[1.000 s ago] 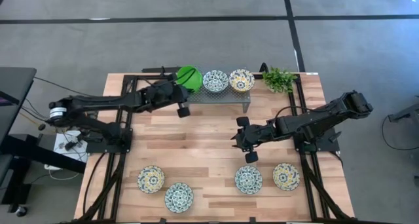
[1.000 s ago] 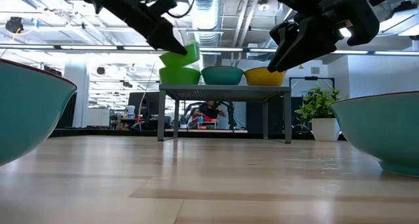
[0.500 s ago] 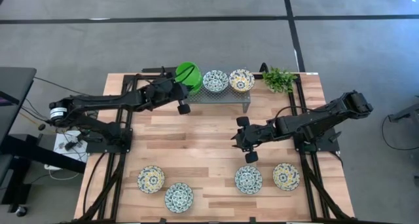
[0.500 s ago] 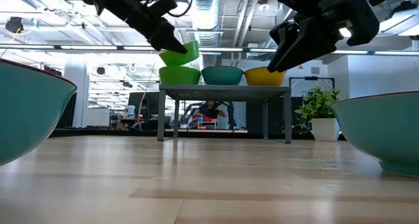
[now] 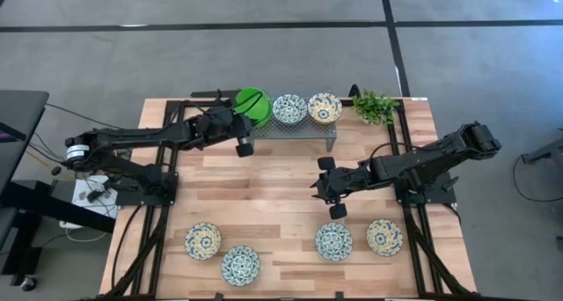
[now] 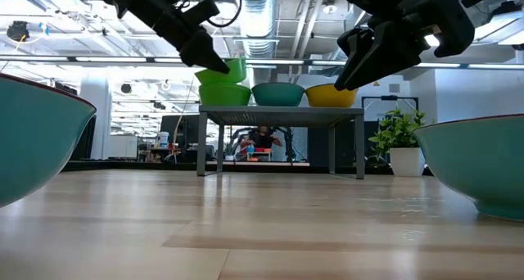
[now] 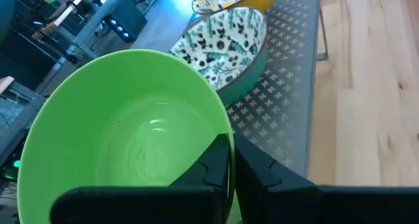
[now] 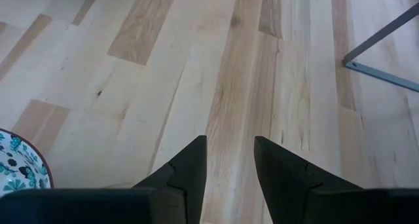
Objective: Pick & Place Mini bowls
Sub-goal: Stack the green bowl on top of the green bowl on the shelf, then stack the right green patterned bowl on top of the green patterned bowl on the shelf, then stack the right yellow patterned bowl on top of the yellow patterned bowl on the shelf
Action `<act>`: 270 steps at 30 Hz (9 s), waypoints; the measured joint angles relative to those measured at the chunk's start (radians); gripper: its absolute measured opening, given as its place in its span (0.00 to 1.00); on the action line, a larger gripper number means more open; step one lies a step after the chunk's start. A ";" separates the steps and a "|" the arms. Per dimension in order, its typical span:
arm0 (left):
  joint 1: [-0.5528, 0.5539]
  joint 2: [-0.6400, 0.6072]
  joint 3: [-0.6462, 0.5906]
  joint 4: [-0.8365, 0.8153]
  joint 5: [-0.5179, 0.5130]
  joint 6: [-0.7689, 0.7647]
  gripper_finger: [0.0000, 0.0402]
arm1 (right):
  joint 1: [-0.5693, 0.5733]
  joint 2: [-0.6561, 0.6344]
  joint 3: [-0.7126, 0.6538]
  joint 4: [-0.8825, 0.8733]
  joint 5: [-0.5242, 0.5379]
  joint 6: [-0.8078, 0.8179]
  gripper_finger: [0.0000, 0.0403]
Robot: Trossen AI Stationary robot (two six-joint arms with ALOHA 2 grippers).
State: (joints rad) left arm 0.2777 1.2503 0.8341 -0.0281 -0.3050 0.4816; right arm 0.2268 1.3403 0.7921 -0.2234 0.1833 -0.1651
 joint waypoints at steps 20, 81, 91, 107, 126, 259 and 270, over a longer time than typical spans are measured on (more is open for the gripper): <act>0.018 0.000 0.000 0.002 0.036 0.001 0.20 | -0.001 0.000 0.000 0.000 0.000 -0.002 0.31; -0.559 -0.018 0.000 -0.130 0.037 -0.408 0.29 | 0.114 0.118 -0.031 -0.155 -0.418 0.582 0.30; -0.555 -0.017 0.000 -0.130 0.037 -0.408 0.29 | 0.112 0.181 -0.031 -0.133 -0.419 0.578 0.30; -0.555 -0.017 0.000 -0.130 0.037 -0.408 0.29 | 0.113 0.066 -0.031 -0.131 -0.402 0.574 0.30; -0.556 -0.017 0.000 -0.130 0.037 -0.408 0.29 | 0.107 0.168 -0.030 -0.154 -0.342 0.522 0.28; -0.586 -0.018 -0.151 0.119 -0.039 -0.516 0.29 | -0.555 0.542 1.417 -1.258 -0.206 0.114 0.20; -0.586 -0.018 -0.151 0.119 -0.039 -0.517 0.29 | -0.308 0.363 1.348 -1.343 -0.179 0.174 0.19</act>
State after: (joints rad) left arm -0.3080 1.2327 0.6834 0.0906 -0.3435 -0.0353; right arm -0.0817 1.7038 2.1404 -1.5664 0.0042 0.0091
